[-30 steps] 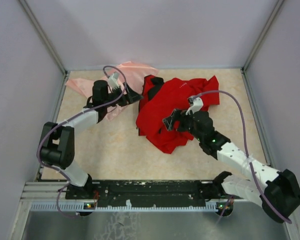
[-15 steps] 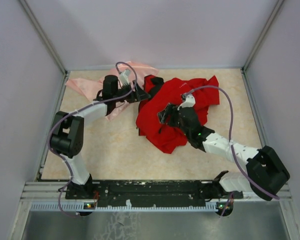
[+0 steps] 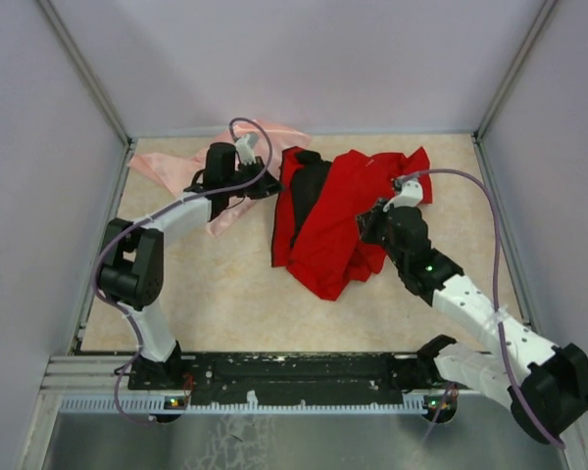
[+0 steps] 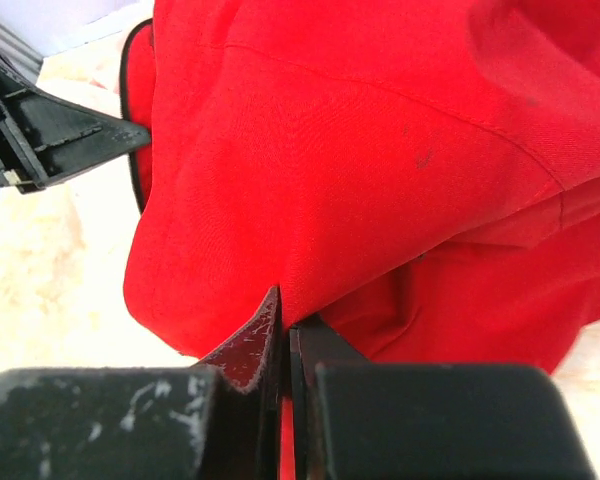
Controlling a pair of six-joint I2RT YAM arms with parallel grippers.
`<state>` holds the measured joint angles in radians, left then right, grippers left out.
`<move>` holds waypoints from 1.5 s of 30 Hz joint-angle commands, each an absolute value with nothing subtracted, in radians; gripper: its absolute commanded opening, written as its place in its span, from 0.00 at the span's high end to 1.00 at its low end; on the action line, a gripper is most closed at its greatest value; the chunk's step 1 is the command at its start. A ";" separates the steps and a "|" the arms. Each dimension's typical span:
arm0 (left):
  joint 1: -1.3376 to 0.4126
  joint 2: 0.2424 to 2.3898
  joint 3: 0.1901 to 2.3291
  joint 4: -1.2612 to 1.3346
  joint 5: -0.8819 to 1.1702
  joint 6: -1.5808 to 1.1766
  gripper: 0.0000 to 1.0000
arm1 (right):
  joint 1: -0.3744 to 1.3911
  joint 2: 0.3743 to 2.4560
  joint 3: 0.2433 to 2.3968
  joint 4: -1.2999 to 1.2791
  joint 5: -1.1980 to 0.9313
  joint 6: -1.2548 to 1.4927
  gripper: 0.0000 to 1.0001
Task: Zip up the jacket
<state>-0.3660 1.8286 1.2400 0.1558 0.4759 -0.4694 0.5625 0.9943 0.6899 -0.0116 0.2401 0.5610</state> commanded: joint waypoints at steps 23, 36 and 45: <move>-0.435 1.546 1.744 -0.664 -0.557 -0.112 1.00 | 0.357 0.904 0.903 -0.389 0.271 0.253 1.00; -0.726 1.802 1.690 -0.473 -0.262 -0.157 0.99 | 0.357 0.991 0.725 -0.126 0.134 0.293 0.99; -0.822 1.813 1.622 -0.344 -0.065 -0.273 0.89 | 0.361 0.963 0.644 -0.053 0.049 0.329 0.88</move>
<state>-0.7944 1.8832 1.6516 -0.4488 -0.1707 -0.2039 0.3679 1.0080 0.6685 -0.1505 0.1097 0.3000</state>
